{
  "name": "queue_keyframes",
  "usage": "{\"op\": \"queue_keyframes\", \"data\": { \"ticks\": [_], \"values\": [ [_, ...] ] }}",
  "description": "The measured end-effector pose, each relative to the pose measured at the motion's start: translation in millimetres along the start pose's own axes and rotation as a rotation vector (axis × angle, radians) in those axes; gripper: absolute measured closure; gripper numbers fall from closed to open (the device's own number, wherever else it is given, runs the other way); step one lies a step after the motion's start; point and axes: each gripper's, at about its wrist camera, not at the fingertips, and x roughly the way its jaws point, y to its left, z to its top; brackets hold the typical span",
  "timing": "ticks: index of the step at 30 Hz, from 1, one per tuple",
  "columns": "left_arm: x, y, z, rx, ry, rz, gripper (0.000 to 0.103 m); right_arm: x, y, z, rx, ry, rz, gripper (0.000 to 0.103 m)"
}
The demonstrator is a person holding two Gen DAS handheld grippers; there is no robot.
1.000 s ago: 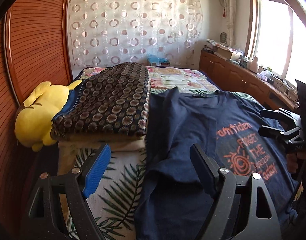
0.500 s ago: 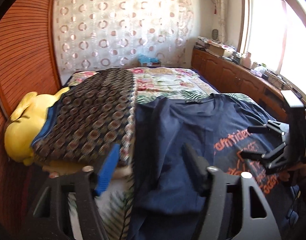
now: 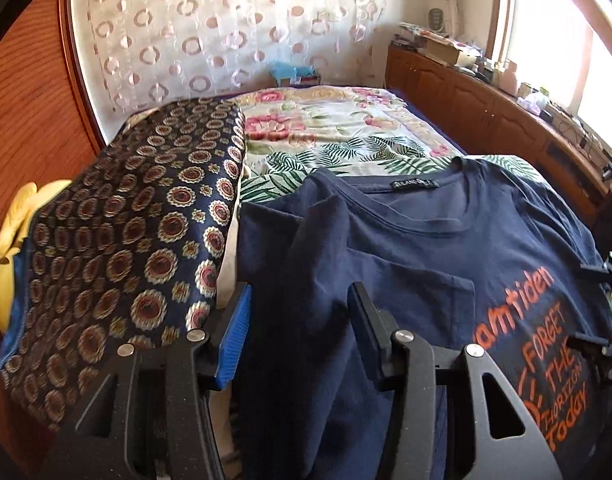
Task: Fold small clothes
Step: 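Grasp the side edge of the shirt with the left tool, then fold the side edge inward over the print and release with left tool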
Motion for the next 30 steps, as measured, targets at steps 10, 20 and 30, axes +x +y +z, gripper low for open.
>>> {"op": "queue_keyframes", "data": {
  "ticks": [10, 20, 30],
  "values": [
    [-36.9, -1.1, 19.9, 0.069, -0.062, 0.023, 0.100, -2.4, -9.4, -10.9, 0.035, 0.016, 0.019, 0.011],
    [-71.3, 47.7, 37.8, 0.017, -0.133, 0.140, 0.100, 0.8, -15.9, -8.2, 0.063, 0.022, 0.032, 0.011],
    [-93.0, 33.4, 9.6, 0.007, -0.195, 0.073, 0.069, 7.3, -16.0, -4.3, 0.063, 0.034, 0.012, 0.011]
  ]
}}
